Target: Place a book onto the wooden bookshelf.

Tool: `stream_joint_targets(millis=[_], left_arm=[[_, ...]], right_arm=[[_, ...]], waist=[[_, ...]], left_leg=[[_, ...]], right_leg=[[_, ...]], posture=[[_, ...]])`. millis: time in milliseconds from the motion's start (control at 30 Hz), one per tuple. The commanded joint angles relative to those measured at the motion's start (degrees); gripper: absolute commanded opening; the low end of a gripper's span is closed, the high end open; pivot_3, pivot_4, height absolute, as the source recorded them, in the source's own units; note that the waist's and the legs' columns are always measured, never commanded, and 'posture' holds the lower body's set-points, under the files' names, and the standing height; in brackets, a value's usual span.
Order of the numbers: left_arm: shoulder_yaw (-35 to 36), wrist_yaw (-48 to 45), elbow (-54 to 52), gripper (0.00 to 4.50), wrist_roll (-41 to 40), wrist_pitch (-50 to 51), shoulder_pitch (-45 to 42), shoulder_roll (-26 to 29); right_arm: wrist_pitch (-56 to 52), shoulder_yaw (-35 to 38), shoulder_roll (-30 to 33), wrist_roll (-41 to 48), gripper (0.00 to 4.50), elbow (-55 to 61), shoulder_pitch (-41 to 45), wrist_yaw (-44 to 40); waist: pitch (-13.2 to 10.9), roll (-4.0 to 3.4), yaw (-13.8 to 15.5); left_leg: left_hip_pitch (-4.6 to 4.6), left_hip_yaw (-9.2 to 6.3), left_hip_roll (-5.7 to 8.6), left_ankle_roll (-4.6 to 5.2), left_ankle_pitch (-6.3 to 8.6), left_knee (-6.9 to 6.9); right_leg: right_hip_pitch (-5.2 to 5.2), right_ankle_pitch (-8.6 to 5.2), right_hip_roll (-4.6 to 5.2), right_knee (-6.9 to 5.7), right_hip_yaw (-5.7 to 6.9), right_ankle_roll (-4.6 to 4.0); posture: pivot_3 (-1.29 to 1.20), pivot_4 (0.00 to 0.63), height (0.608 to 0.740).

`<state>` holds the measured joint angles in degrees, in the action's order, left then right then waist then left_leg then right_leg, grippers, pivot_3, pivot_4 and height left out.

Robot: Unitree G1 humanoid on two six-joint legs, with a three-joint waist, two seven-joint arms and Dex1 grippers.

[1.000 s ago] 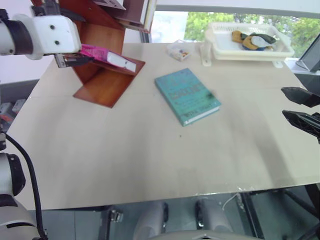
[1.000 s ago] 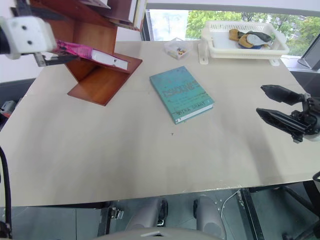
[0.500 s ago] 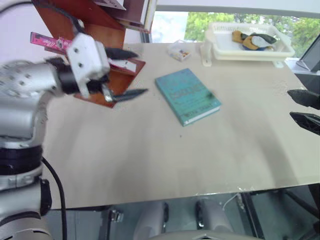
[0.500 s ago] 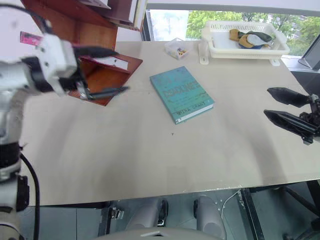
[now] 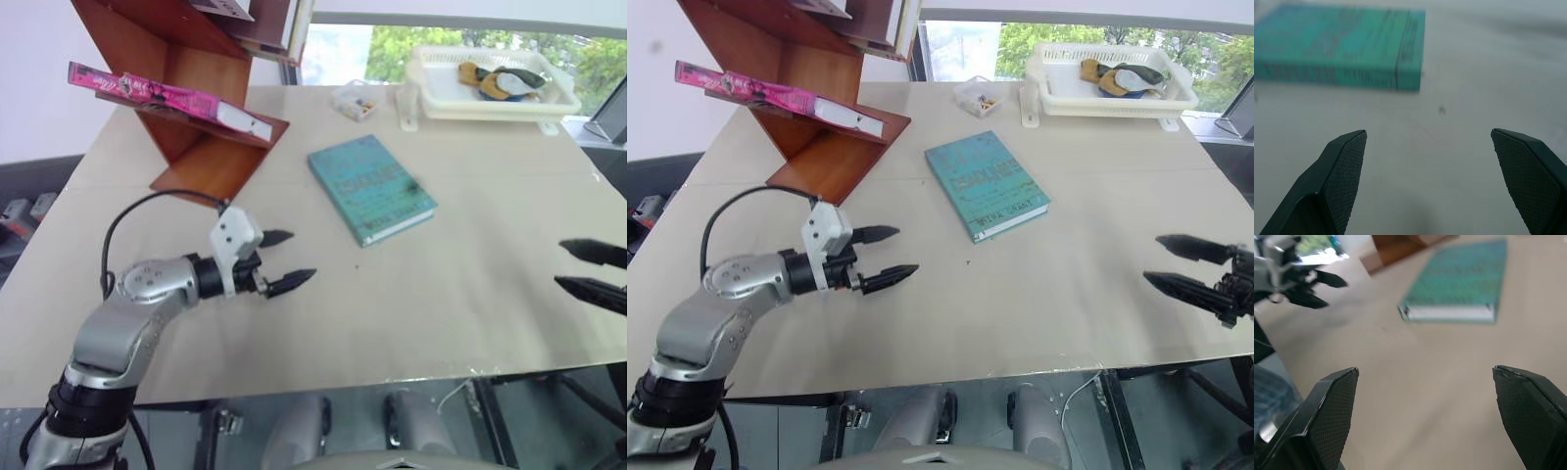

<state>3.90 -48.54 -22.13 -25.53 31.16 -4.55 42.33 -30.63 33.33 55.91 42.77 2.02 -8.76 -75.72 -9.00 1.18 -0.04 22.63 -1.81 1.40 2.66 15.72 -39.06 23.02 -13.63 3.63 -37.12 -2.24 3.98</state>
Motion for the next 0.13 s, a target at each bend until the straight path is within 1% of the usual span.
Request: stream_joint_targets(millis=[33, 133], left_arm=[[1.15, 0.10, -0.30, 4.38, 0.21, -1.83, 0.57, -0.25], [0.68, -0.27, 1.63, 4.38, 1.51, -2.74, 1.10, 0.11]], right_arm=[[4.15, -1.04, 1.26, -4.53, 4.50, -1.61, -0.77, -0.69], [7.76, -3.67, 2.53, -9.87, 4.50, -4.17, -2.38, -1.55]], waist=[[0.00, 0.00, 0.06], [0.03, -0.06, 0.29]], left_leg=[[0.00, 0.00, -0.01, -0.01, 0.00, 0.01], [0.01, -0.05, -0.04, -0.02, 0.00, 0.01]], right_leg=[[0.00, 0.02, 0.01, 0.04, -0.02, -0.05], [-0.09, 0.07, 0.04, 0.18, -0.06, -0.14]], posture=[[0.00, 0.150, 0.740], [0.00, 0.150, 0.740]])
